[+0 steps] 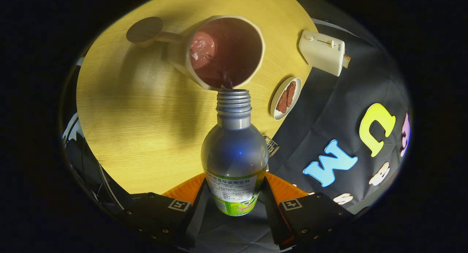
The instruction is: Take the bottle from table, then pour the juice into the cup, finally place the bottle on the coaster
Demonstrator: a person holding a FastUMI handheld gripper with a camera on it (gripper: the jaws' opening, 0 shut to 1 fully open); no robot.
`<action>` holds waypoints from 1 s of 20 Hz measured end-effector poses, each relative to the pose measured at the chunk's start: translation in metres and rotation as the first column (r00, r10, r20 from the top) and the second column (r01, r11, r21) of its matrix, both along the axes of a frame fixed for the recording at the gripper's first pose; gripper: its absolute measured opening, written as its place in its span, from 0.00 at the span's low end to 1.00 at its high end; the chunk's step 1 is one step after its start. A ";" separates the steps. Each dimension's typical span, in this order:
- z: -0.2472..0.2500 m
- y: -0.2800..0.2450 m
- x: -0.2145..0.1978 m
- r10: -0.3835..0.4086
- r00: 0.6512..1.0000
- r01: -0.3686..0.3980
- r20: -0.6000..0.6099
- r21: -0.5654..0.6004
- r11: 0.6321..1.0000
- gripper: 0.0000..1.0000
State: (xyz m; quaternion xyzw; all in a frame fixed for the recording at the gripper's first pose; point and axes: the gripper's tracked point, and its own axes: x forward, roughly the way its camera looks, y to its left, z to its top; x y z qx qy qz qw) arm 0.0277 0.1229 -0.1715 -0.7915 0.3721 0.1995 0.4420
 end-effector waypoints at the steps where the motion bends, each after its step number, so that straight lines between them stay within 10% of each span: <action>1: 0.001 0.001 0.000 0.000 1.000 0.000 -0.004 -0.008 1.000 0.75; 20: 0.012 0.011 0.012 0.067 0.998 -0.065 0.010 -0.105 0.992 0.75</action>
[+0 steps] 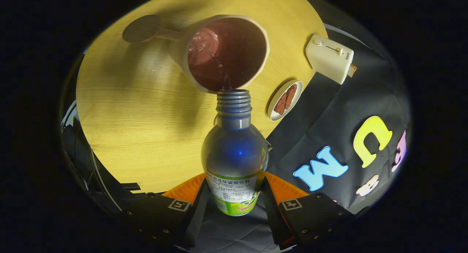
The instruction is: Take the bottle from table, then pour the juice into the cup, finally place the bottle on the coaster
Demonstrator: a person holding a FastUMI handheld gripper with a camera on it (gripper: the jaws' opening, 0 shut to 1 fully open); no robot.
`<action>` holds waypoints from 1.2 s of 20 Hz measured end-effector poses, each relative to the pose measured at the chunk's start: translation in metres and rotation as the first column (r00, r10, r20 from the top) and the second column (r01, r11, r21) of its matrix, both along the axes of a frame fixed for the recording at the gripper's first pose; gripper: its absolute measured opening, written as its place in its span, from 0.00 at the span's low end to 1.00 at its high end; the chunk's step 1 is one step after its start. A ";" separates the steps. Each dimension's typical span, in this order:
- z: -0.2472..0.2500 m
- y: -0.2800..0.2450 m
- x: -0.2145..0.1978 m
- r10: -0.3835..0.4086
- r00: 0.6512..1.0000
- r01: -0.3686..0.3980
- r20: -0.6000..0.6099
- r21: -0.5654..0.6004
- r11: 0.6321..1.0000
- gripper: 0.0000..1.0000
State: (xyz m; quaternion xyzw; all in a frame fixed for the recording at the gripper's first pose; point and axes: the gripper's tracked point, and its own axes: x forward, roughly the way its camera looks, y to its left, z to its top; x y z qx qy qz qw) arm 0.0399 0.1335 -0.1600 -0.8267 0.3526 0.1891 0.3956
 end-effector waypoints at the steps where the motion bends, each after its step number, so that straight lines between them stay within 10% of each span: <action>1: 0.000 0.000 0.000 0.002 1.000 -0.002 0.001 -0.003 1.000 0.75; 24: -0.017 -0.003 -0.016 -0.058 0.998 0.061 -0.020 0.215 0.975 0.75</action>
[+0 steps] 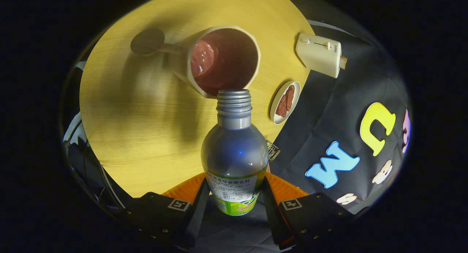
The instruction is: Take the bottle from table, then pour the juice into the cup, finally place the bottle on the coaster
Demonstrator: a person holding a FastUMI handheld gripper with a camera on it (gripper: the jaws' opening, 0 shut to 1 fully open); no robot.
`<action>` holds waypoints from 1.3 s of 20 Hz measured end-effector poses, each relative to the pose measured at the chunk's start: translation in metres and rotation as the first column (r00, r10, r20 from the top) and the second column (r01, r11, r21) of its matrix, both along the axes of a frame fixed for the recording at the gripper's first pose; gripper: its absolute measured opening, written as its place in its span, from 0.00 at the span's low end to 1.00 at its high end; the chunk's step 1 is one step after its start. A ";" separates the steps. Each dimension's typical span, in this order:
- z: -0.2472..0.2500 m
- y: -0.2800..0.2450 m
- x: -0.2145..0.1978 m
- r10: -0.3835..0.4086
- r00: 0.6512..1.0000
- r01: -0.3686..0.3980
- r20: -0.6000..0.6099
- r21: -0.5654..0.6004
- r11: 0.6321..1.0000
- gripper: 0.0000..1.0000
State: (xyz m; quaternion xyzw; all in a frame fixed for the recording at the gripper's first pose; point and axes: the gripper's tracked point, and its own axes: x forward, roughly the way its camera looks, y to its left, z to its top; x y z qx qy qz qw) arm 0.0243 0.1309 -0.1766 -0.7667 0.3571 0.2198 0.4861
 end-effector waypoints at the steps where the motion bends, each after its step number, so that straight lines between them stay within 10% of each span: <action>1: -0.003 0.002 -0.002 -0.010 1.000 0.010 0.000 0.048 0.999 0.75; 11: -0.024 -0.004 -0.030 -0.122 0.990 0.138 -0.067 0.347 0.927 0.75; 26: -0.062 -0.020 -0.038 -0.364 0.906 0.395 -0.217 0.744 0.539 0.76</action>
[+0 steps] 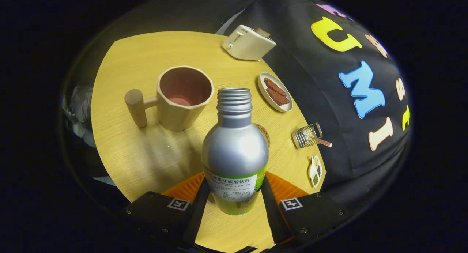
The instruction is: Take the bottle from table, then pour the juice into the cup, finally place the bottle on the coaster
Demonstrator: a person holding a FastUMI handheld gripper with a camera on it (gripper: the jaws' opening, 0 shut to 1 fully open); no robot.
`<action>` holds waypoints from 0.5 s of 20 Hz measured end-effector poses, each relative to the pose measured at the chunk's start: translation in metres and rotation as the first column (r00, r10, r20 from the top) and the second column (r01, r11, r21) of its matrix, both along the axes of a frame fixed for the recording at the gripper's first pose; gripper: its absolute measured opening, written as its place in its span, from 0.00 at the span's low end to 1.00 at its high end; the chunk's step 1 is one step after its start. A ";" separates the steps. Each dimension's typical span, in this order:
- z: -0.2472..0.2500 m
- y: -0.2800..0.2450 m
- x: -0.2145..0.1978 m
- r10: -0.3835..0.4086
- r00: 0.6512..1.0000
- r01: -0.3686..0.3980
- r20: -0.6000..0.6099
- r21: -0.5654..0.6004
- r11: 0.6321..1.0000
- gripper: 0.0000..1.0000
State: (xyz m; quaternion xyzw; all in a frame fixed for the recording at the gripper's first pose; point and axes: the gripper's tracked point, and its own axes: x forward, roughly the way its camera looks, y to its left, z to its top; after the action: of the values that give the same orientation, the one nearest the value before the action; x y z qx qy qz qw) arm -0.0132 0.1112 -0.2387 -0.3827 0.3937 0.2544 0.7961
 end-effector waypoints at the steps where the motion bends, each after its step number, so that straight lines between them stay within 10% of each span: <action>1: -0.001 0.000 0.002 -0.019 1.000 0.019 0.002 0.028 0.999 0.76; 10: 0.002 -0.005 0.031 -0.149 0.989 0.148 -0.015 0.245 0.958 0.76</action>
State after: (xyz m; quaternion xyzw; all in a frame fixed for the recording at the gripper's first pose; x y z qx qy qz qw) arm 0.0181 0.1064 -0.2369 -0.2510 0.3851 0.2399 0.8551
